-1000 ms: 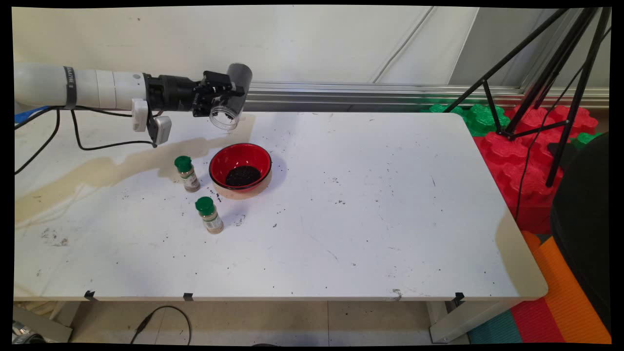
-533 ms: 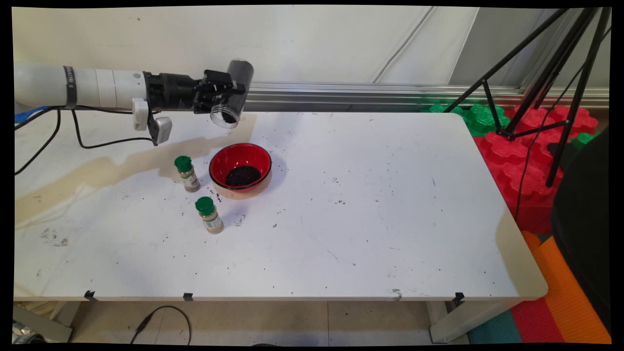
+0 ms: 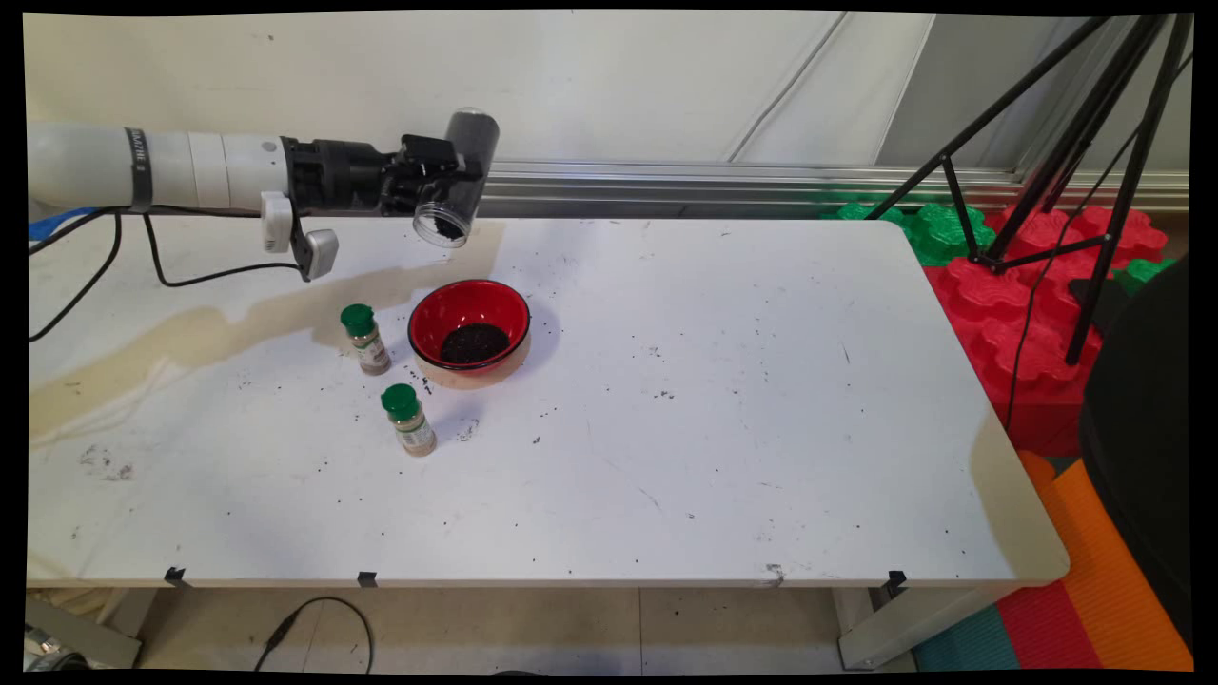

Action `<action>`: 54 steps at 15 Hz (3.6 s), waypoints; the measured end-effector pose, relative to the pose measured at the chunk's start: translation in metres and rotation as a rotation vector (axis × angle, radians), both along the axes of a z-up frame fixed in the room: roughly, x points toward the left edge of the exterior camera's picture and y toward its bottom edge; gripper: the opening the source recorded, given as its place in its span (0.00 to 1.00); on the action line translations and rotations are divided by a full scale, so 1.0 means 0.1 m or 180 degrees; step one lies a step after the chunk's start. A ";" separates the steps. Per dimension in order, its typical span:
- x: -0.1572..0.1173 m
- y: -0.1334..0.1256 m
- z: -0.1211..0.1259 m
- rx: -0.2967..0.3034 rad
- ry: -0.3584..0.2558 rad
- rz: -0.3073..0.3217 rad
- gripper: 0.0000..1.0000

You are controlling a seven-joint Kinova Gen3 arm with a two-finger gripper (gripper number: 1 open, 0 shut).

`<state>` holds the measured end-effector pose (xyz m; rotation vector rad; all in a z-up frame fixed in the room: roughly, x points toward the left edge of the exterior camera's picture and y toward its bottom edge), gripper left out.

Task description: Pour the black seasoning powder in the red bowl

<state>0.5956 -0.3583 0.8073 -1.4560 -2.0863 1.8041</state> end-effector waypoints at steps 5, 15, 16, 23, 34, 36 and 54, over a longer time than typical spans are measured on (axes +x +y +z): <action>-0.02 0.00 0.01 -0.0079 -0.0070 -0.0035 0.00; -0.07 -0.03 0.01 -0.0232 -0.0214 -0.0096 0.00; -0.08 -0.03 0.01 -0.0243 -0.0226 -0.0101 0.00; -0.10 -0.05 0.01 -0.0295 -0.0272 -0.0121 0.00; -0.12 -0.05 0.01 -0.0333 -0.0309 -0.0138 0.00; -0.12 -0.05 0.00 -0.0337 -0.0313 -0.0139 0.00; -0.13 -0.06 0.00 -0.0357 -0.0336 -0.0148 0.00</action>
